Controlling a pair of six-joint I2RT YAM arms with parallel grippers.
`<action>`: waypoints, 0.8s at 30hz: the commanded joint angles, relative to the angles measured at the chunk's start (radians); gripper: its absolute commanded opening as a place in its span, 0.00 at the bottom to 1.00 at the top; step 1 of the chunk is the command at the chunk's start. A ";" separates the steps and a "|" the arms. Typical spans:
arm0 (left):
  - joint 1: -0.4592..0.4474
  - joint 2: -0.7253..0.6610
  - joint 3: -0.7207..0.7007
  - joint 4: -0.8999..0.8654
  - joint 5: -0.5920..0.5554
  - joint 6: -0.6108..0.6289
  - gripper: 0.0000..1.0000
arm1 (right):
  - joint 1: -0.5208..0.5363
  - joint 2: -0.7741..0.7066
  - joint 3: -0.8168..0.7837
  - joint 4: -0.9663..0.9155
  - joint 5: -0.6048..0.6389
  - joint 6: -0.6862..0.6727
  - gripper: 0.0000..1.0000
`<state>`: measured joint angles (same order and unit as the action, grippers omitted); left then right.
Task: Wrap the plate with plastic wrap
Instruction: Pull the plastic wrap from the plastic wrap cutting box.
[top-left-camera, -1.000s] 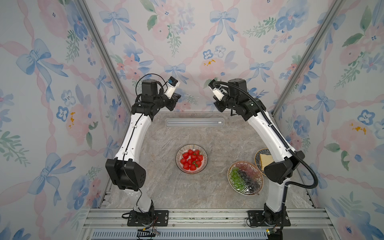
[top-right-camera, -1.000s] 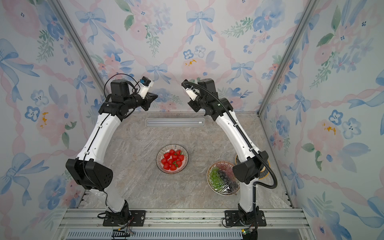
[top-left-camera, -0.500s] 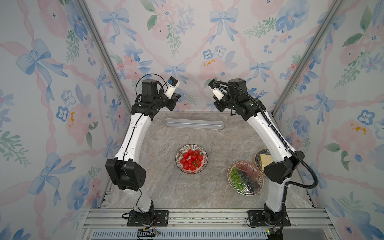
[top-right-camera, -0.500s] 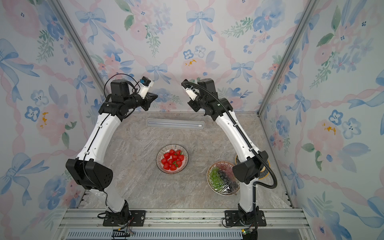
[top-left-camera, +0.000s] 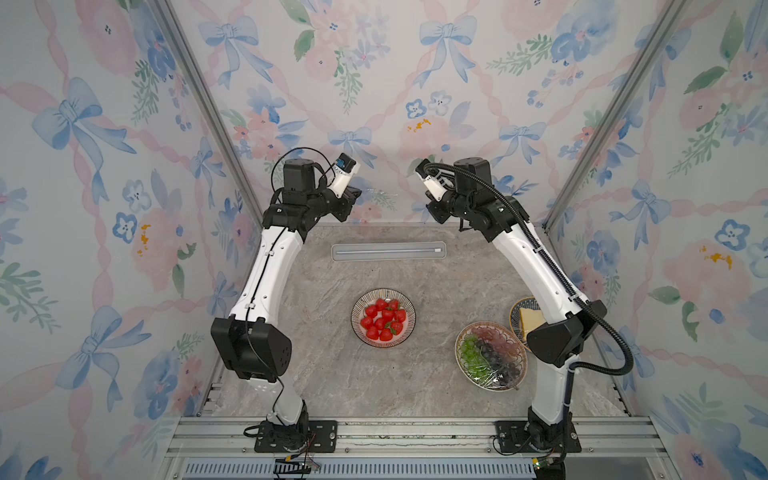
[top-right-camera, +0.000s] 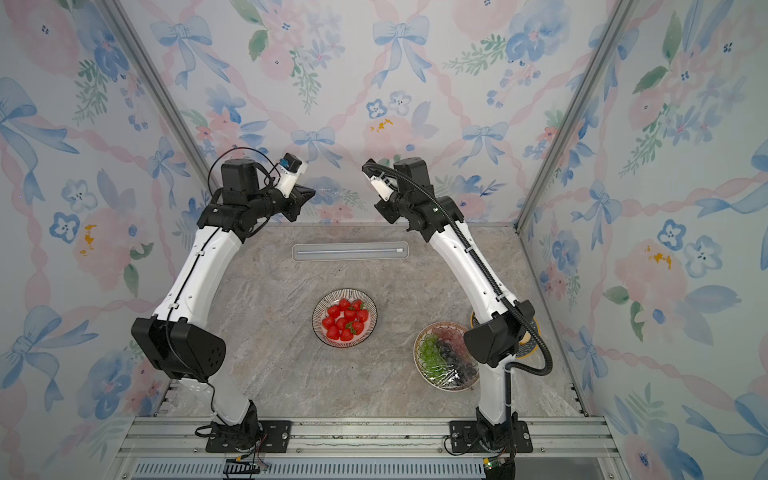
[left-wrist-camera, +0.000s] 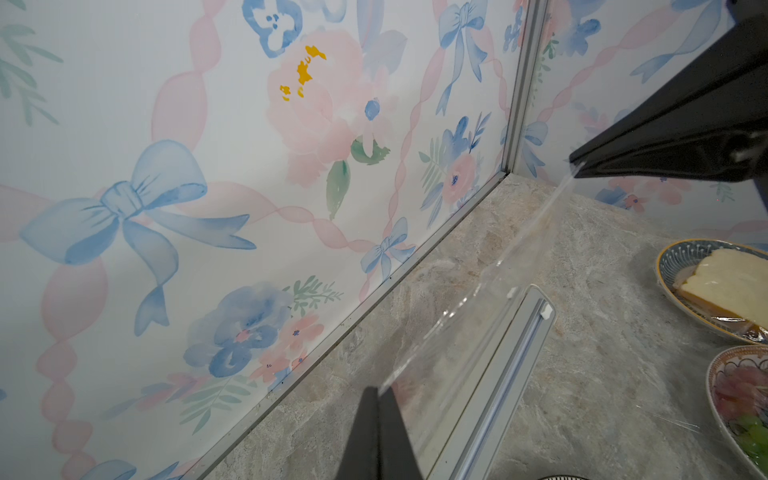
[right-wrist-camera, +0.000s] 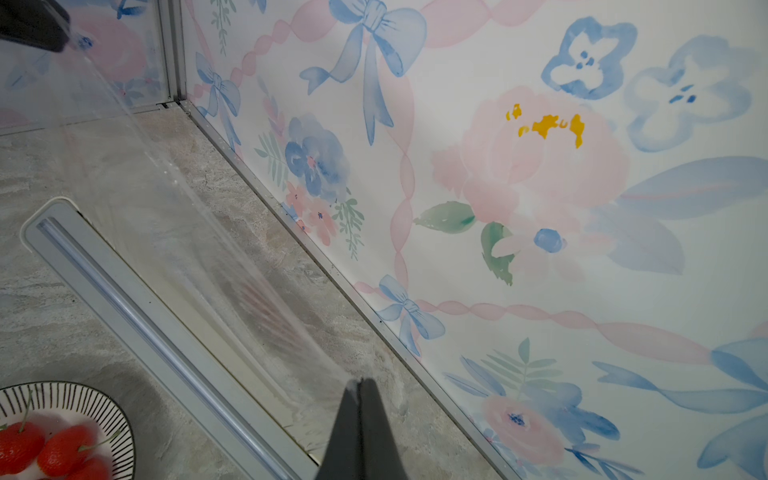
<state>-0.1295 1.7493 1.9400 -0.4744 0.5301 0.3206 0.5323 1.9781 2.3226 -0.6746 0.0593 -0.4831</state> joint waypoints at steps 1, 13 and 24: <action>0.011 -0.053 0.000 0.037 -0.010 0.015 0.00 | 0.008 -0.002 0.033 0.061 0.023 -0.005 0.00; 0.012 -0.050 0.004 0.037 -0.010 0.017 0.00 | 0.006 -0.008 0.035 0.060 0.029 -0.006 0.00; 0.011 -0.048 0.007 0.037 -0.012 0.015 0.00 | 0.006 -0.005 0.035 0.061 0.027 -0.006 0.00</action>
<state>-0.1295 1.7489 1.9392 -0.4744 0.5266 0.3206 0.5323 1.9789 2.3226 -0.6727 0.0608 -0.4835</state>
